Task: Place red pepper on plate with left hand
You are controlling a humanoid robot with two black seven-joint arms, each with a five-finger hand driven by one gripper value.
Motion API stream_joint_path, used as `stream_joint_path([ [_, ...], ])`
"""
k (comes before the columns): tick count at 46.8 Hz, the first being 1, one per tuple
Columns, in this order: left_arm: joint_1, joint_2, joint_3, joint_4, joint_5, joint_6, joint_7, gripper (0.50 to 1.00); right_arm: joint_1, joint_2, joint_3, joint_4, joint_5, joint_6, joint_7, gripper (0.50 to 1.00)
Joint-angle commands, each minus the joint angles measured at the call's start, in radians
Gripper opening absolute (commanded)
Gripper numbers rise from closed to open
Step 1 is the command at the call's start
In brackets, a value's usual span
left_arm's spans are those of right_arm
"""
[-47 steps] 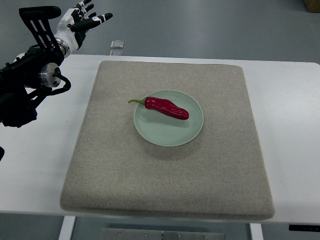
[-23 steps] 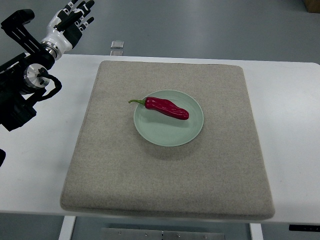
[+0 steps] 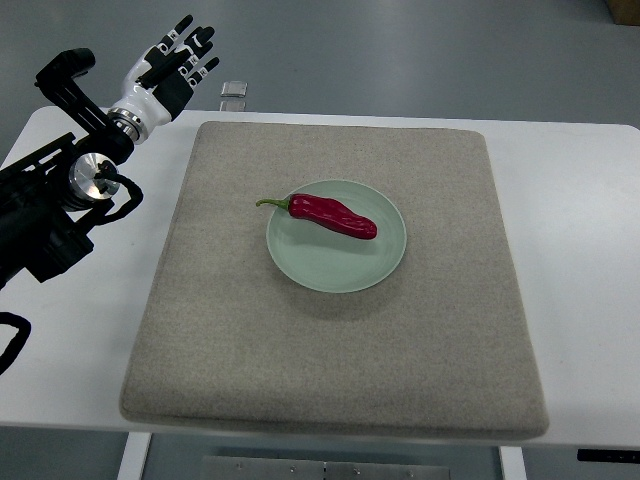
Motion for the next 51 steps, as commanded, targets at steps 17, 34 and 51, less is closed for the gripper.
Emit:
stream_joint_path([
  [17, 0.000, -0.002, -0.001, 0.020, 0.006, -0.002, -0.009, 0.992, 0.001, 0.000, 0.000, 0.000, -0.001, 0.000, 0.000, 0.928],
  [34, 0.001, -0.034, 0.004, 0.063, 0.018, 0.001, -0.009, 0.992, 0.001, 0.000, 0.000, 0.000, 0.001, 0.000, 0.000, 0.928],
  [51, 0.021, -0.040, 0.007, 0.077, 0.020, -0.016, -0.009, 0.992, 0.001, 0.000, 0.000, 0.000, -0.001, 0.000, 0.000, 0.928],
])
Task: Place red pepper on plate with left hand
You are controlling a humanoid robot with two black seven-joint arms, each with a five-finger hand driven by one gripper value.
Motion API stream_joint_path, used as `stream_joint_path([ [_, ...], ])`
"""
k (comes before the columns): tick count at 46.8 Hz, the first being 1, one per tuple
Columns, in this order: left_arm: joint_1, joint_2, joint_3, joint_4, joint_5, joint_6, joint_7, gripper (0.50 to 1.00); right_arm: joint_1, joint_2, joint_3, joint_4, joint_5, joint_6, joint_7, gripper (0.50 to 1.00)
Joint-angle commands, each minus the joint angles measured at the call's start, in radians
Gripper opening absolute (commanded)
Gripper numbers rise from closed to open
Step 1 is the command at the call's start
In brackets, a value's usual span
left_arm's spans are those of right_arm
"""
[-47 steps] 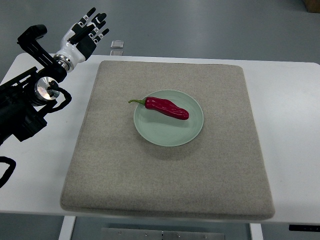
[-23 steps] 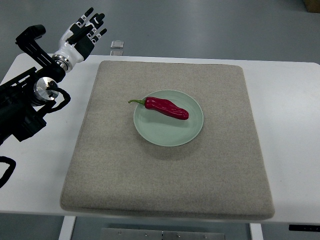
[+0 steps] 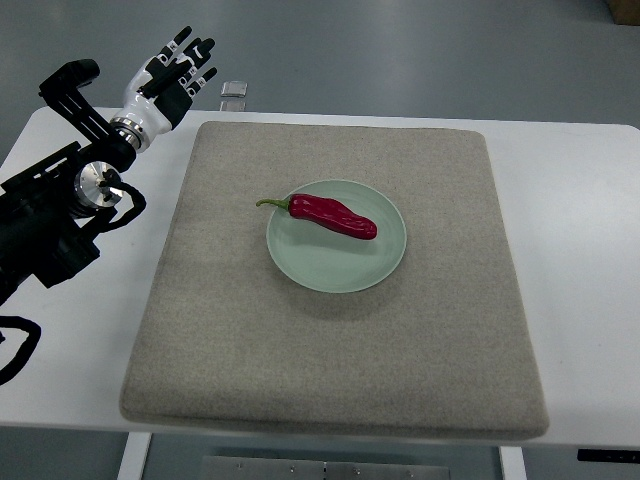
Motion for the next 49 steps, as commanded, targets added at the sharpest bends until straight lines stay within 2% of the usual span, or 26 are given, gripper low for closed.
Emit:
stream_joint_path([
  [1, 0.015, -0.002, -0.004, -0.001, -0.001, 0.000, 0.000, 0.994, 0.001, 0.000, 0.000, 0.000, 0.000, 0.000, 0.000, 0.928],
  [49, 0.011, -0.002, -0.010, -0.004, -0.005, 0.000, 0.000, 0.992, -0.005, 0.000, -0.002, 0.013, -0.004, 0.002, 0.003, 0.928],
])
